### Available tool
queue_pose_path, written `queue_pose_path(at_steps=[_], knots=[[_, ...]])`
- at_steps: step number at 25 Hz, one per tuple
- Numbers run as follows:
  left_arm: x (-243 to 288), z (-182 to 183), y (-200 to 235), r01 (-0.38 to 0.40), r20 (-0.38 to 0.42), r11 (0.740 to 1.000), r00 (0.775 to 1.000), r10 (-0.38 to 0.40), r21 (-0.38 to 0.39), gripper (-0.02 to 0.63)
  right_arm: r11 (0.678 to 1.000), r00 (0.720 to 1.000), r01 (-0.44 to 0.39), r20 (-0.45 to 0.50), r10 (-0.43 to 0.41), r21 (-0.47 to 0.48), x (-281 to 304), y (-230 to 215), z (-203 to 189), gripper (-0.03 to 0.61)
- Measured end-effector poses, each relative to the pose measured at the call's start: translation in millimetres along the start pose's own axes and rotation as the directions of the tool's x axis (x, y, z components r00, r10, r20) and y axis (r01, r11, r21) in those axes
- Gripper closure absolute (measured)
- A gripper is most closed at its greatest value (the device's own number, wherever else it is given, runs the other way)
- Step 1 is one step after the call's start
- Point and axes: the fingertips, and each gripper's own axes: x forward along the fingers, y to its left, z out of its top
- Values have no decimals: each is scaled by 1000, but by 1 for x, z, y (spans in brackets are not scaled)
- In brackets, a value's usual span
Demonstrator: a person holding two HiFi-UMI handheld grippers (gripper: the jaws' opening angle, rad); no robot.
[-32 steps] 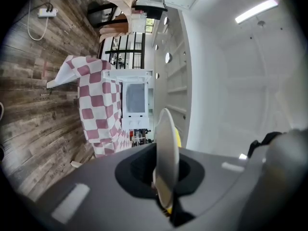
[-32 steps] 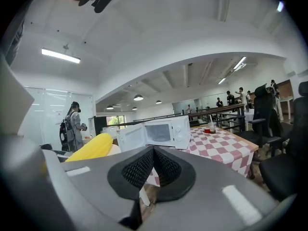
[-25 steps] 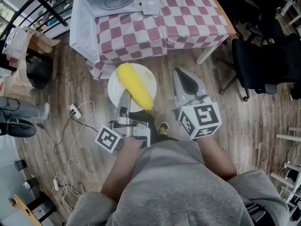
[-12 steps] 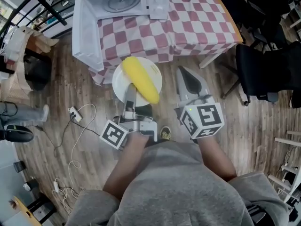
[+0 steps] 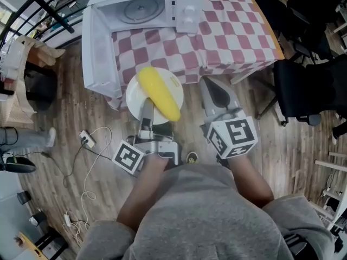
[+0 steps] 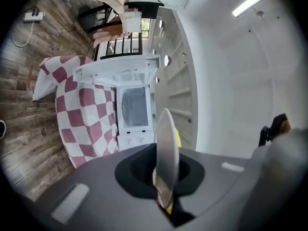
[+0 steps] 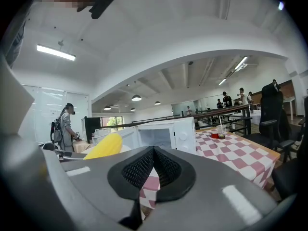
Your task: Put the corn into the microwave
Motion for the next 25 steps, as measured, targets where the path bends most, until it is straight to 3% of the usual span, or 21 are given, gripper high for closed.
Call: queue_pose_path(at_steps=[25], knots=[[61, 63, 25, 10, -98, 999, 995, -15, -53, 601, 998, 998, 64, -10, -64, -10, 87, 17, 13, 580]])
